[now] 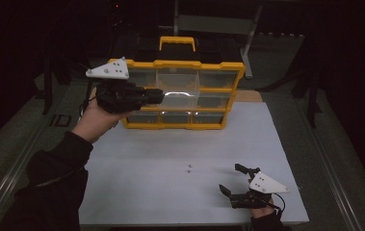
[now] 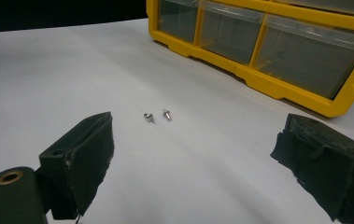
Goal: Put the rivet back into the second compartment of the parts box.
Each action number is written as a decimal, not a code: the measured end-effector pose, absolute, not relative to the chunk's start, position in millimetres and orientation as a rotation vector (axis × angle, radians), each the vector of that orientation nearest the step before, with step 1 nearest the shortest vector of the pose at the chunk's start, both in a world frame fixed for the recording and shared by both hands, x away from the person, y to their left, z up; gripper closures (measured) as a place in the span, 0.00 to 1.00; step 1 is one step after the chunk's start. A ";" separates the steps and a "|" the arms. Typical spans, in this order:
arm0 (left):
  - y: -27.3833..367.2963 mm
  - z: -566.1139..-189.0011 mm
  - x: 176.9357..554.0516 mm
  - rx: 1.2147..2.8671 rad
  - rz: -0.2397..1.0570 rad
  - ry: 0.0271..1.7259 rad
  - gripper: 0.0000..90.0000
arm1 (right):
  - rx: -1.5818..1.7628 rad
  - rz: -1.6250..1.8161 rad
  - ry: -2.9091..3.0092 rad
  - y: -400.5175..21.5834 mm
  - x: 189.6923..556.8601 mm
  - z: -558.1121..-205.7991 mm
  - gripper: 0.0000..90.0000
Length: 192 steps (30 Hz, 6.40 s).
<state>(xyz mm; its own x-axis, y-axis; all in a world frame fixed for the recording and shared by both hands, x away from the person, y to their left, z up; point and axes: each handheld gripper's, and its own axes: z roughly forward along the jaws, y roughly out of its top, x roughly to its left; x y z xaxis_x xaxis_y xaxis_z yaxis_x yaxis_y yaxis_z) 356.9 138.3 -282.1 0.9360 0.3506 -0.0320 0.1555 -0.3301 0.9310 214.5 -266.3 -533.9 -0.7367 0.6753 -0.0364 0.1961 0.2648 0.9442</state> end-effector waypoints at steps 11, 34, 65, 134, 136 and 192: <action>117.2 -266.8 388.6 1.899 0.185 0.341 0.88 | 0.788 1.479 2.102 -267.0 214.7 -533.9 0.11; 77.0 -292.8 431.0 2.086 0.169 0.543 0.86 | 0.789 1.484 2.111 -267.2 215.2 -534.3 0.11; 122.7 -275.7 377.7 1.944 0.214 0.535 0.00 | 0.788 1.477 2.104 -267.4 214.7 -533.0 0.11; 56.1 -511.5 311.3 2.103 -0.113 0.353 0.54 | 0.780 1.468 2.114 -265.5 214.4 -533.2 0.11; 53.7 -519.4 314.3 2.120 -0.112 0.371 0.57 | 0.781 1.469 2.115 -265.6 214.4 -533.3 0.11; 56.1 -518.4 322.4 2.236 -0.070 0.331 0.92 | 0.785 1.466 2.118 -266.1 215.0 -533.7 0.11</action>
